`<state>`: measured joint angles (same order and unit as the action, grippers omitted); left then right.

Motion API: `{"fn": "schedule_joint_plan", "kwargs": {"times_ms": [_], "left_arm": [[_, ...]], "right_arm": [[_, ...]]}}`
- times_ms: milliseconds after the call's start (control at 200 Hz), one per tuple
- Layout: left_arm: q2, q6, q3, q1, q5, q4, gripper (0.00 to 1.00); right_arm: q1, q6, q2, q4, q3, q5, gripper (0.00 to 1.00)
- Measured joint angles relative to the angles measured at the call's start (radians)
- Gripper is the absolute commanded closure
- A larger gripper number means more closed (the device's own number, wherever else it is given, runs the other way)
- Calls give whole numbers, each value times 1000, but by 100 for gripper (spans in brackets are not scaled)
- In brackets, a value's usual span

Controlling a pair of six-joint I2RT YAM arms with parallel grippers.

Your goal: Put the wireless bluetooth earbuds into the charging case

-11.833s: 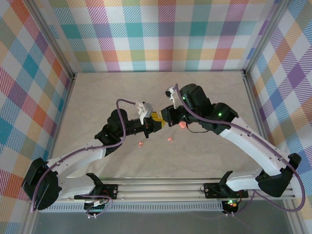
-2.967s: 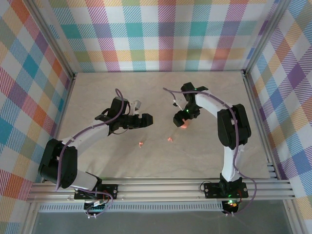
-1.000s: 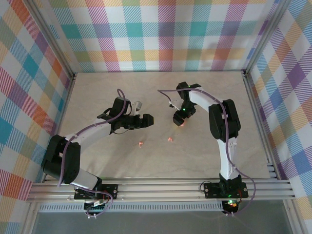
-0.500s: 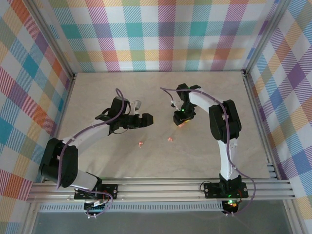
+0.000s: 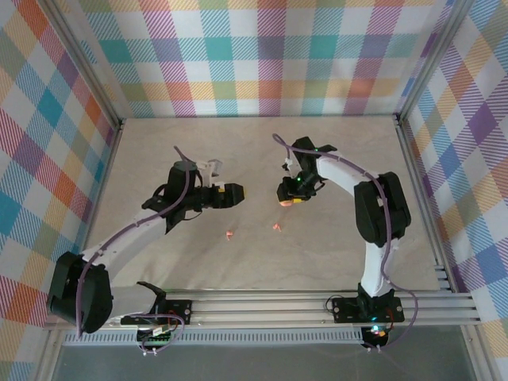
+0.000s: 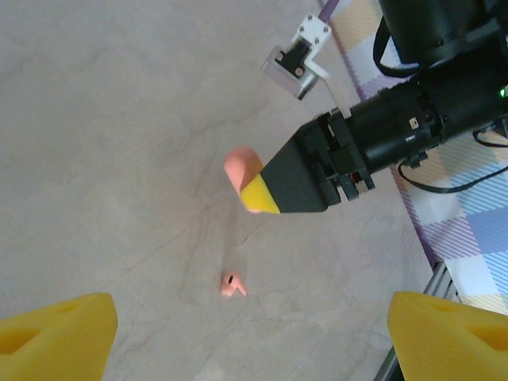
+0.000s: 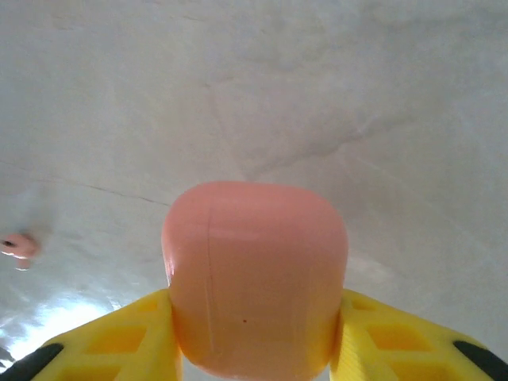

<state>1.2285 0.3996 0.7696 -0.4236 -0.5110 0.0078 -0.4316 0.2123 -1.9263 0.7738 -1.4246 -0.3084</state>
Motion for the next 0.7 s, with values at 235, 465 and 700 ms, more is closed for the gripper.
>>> {"fn": "schedule_joint_plan", "kwargs": {"times_ms": [235, 465, 700], "left_arm": [[-34, -27, -130, -112, 121, 274, 12], [13, -94, -184, -236, 227, 612, 14], [104, -103, -182, -266, 251, 811, 15]], "right_arm": [[-3, 243, 206, -156, 105, -88, 62], [-22, 440, 339, -267, 115, -117, 63], [-52, 599, 438, -368, 174, -127, 63]]}}
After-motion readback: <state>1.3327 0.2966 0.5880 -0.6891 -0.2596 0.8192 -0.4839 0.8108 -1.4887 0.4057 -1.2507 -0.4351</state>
